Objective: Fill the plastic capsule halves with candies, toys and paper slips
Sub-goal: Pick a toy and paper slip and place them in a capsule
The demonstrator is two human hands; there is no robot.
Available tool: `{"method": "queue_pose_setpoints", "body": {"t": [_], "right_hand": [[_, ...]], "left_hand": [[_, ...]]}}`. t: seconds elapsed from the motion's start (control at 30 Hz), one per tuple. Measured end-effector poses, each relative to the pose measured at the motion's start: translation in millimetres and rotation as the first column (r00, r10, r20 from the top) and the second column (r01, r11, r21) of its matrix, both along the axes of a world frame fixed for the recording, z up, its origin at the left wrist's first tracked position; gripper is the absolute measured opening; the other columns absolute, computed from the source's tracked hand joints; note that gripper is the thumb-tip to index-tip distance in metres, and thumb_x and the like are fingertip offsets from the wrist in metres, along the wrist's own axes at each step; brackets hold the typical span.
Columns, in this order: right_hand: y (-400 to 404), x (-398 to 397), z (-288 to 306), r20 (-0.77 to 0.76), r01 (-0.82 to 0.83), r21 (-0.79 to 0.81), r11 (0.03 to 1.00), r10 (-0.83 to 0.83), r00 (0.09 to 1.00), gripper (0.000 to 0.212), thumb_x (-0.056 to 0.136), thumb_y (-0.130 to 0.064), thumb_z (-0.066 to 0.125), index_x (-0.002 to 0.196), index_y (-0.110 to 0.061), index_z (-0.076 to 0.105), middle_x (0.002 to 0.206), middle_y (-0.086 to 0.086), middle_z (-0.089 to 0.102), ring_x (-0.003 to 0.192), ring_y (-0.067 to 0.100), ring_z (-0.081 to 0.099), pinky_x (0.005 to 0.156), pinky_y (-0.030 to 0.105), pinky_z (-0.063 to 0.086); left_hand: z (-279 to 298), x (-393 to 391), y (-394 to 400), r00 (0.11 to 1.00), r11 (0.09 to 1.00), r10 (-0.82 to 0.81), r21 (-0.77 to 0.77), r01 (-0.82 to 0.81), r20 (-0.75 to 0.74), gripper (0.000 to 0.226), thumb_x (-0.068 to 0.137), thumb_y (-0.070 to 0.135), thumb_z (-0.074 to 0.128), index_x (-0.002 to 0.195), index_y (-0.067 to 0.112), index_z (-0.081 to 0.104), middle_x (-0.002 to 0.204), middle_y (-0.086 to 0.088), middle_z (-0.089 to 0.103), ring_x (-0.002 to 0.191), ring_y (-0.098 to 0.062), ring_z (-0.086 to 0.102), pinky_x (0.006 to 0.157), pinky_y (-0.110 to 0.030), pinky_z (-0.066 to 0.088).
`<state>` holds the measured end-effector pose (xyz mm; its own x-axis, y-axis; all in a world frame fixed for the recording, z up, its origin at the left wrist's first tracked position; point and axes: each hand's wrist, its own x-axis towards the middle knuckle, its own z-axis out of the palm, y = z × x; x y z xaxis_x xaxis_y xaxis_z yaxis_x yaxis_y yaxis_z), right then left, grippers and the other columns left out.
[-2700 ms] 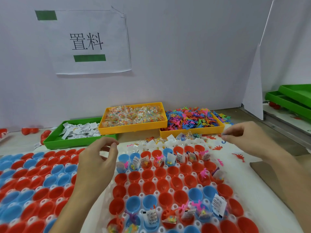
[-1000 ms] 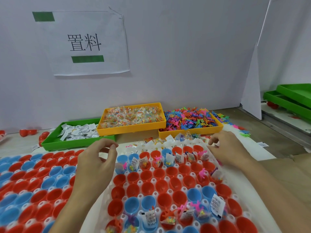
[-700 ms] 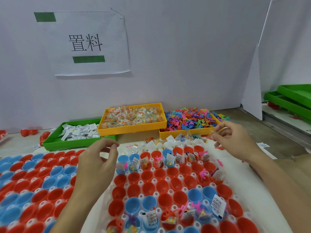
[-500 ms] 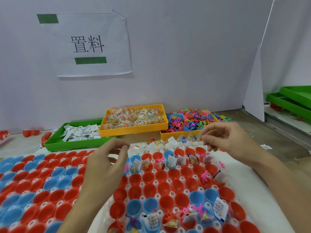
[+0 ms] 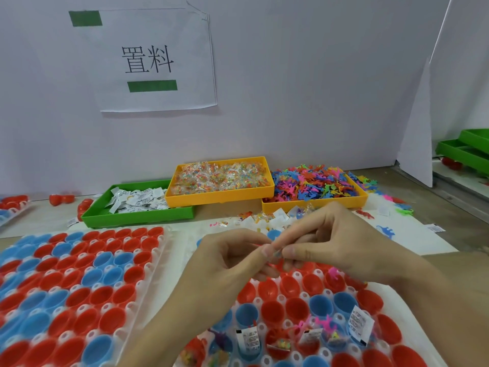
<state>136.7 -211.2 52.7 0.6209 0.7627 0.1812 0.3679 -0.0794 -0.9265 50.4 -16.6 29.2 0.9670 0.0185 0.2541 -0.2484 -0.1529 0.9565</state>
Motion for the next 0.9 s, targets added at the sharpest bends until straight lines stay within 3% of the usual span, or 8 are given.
{"method": "queue_pose_setpoints", "body": {"t": [0.2, 0.4, 0.53, 0.67, 0.8, 0.9], "right_hand": [[3, 0, -3, -0.008, 0.034, -0.003, 0.999, -0.034, 0.999, 0.018, 0.086, -0.011, 0.076, 0.098, -0.024, 0.081, 0.086, 0.006, 0.078, 0.086, 0.021, 0.076, 0.079, 0.026, 0.058], [5, -2, -4, -0.072, 0.006, 0.043, 0.999, -0.003, 0.997, 0.02, 0.086, -0.007, 0.075, 0.104, -0.013, 0.077, 0.089, 0.011, 0.078, 0.087, 0.024, 0.076, 0.079, 0.024, 0.058], [9, -3, -5, -0.008, 0.069, 0.03, 0.997, -0.068, 0.998, 0.024, 0.08, -0.021, 0.076, 0.103, -0.012, 0.074, 0.085, 0.007, 0.078, 0.078, 0.024, 0.076, 0.073, 0.028, 0.06], [7, -1, -6, 0.028, 0.076, 0.017, 0.997, -0.076, 0.997, 0.013, 0.086, -0.01, 0.076, 0.098, -0.012, 0.077, 0.081, 0.005, 0.077, 0.074, 0.02, 0.075, 0.071, 0.024, 0.058], [-10, 9, 1, 0.079, 0.139, -0.006, 0.99, -0.139, 0.987, 0.013, 0.084, -0.006, 0.077, 0.089, -0.018, 0.079, 0.081, 0.007, 0.077, 0.075, 0.019, 0.076, 0.07, 0.02, 0.057], [-35, 18, 11, 0.16, 0.183, -0.162, 0.97, -0.157, 0.975, 0.017, 0.083, -0.006, 0.078, 0.085, -0.022, 0.081, 0.081, 0.002, 0.078, 0.074, 0.013, 0.074, 0.07, 0.018, 0.056]], "left_hand": [[0, 1, 1, 0.999, 0.999, -0.034, -0.041, 0.033, -0.02, 0.024, 0.074, 0.016, 0.074, 0.095, 0.003, 0.074, 0.083, -0.013, 0.076, 0.078, -0.026, 0.074, 0.071, -0.026, 0.059], [-4, 1, 1, 0.999, 0.999, 0.047, 0.007, -0.047, -0.004, 0.022, 0.069, 0.027, 0.078, 0.088, 0.016, 0.078, 0.081, -0.008, 0.077, 0.077, -0.026, 0.075, 0.075, -0.032, 0.061], [-5, 1, 1, 0.995, 0.993, 0.097, 0.058, -0.099, 0.026, 0.01, 0.078, 0.009, 0.079, 0.087, 0.013, 0.077, 0.079, -0.007, 0.076, 0.076, -0.026, 0.074, 0.076, -0.034, 0.061], [-5, 1, 0, 0.994, 0.99, 0.099, 0.098, -0.104, 0.056, 0.014, 0.078, 0.003, 0.078, 0.089, 0.011, 0.075, 0.079, -0.007, 0.076, 0.076, -0.026, 0.073, 0.077, -0.036, 0.061], [-2, 0, 1, 0.988, 0.989, 0.117, 0.082, -0.126, 0.101, 0.02, 0.075, 0.011, 0.08, 0.093, 0.016, 0.072, 0.08, -0.004, 0.076, 0.075, -0.023, 0.074, 0.073, -0.03, 0.06], [0, 2, 8, 0.97, 0.977, 0.194, 0.061, -0.204, 0.147, 0.024, 0.071, 0.025, 0.076, 0.094, 0.017, 0.071, 0.081, -0.004, 0.075, 0.073, -0.022, 0.072, 0.067, -0.026, 0.058]]}}
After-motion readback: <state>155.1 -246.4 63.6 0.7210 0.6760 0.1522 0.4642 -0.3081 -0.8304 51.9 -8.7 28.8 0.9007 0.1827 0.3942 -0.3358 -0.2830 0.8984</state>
